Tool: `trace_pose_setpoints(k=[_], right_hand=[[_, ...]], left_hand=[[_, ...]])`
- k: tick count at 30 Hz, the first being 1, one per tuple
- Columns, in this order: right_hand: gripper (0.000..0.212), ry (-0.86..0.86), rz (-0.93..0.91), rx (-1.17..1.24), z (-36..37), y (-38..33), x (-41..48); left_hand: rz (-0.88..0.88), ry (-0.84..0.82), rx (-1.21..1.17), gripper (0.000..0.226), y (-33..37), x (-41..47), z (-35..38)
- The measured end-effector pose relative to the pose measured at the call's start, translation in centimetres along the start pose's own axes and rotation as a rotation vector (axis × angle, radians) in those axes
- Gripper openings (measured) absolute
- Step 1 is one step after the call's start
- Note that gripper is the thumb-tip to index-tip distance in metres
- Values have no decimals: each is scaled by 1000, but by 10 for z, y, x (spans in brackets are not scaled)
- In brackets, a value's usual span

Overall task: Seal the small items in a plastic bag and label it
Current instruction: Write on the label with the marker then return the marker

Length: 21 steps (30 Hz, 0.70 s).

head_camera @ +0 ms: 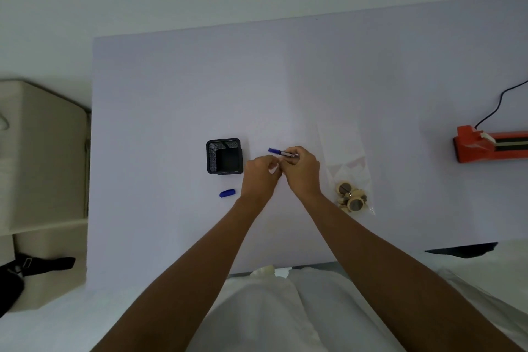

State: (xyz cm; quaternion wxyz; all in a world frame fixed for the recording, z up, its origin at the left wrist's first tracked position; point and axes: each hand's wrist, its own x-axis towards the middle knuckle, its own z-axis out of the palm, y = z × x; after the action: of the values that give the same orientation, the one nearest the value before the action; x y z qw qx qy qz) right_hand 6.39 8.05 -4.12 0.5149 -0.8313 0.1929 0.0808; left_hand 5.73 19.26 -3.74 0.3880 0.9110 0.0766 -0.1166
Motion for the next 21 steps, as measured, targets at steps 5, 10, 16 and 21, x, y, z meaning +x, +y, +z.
trace_pose_setpoints(k=[5,10,16,21], right_hand=[[14,17,-47,2,0,-2,-1],[16,23,-147,24,0,-3,-3],[35,64,-212,59,11,-11,-5],[20,-96,-356,-60,13,-1,2]], left_hand=[[-39,-8,-38,16,3,0,-2],[-62,50,-85,10,7,0,-4],[-185,13,-266,12,4,0,-6],[-198,-43,-216,22,3,1,-5]])
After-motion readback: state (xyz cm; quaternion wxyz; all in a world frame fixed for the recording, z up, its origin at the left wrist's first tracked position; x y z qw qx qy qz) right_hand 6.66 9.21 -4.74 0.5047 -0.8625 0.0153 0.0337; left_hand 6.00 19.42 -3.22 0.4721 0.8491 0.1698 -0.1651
